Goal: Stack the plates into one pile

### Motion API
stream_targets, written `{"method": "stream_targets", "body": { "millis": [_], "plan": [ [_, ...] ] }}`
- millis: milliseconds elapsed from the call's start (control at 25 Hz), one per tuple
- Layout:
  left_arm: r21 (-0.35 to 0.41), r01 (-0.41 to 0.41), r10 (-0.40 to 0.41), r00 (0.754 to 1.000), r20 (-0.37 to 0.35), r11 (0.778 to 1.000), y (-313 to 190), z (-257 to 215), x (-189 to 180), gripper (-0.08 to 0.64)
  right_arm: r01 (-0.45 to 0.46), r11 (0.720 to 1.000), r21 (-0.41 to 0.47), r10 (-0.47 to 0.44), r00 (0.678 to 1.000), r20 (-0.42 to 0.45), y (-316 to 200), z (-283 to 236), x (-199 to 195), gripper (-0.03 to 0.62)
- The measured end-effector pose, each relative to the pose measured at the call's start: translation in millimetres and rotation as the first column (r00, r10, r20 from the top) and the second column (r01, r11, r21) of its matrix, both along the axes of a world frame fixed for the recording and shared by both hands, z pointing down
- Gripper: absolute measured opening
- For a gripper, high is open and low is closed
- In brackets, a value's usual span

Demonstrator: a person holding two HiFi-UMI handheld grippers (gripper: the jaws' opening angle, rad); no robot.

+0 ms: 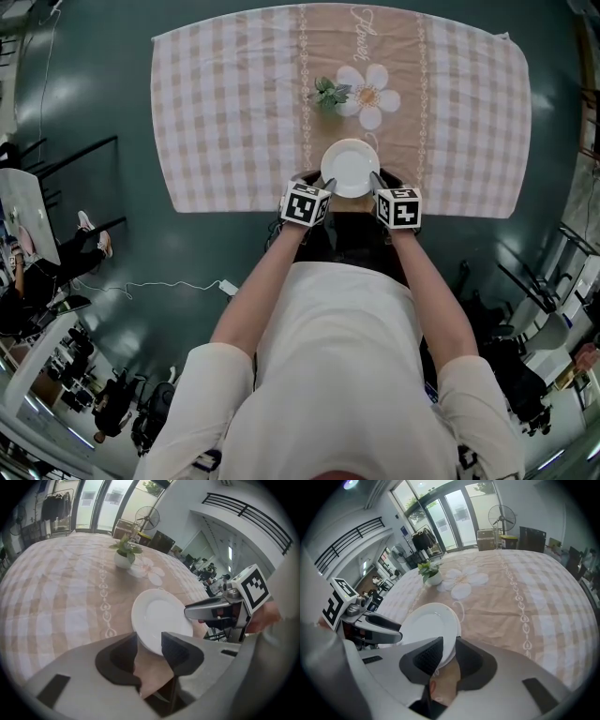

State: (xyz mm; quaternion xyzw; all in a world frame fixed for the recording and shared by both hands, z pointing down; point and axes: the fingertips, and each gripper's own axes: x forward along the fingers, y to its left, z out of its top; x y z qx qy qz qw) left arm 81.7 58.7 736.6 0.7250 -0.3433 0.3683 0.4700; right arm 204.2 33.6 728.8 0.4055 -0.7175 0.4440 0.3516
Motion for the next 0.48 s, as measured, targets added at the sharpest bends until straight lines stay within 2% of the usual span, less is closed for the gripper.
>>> {"method": "stream_targets", "body": {
  "millis": [480],
  "plan": [
    [0.038, 0.013, -0.014, 1.000, 0.005, 0.999, -1.1, -4.3, 2.3, 0.183, 0.017, 0.998, 0.064, -0.018, 1.000, 0.013, -5.6, -7.0, -2.2, 0.126]
  ]
}}
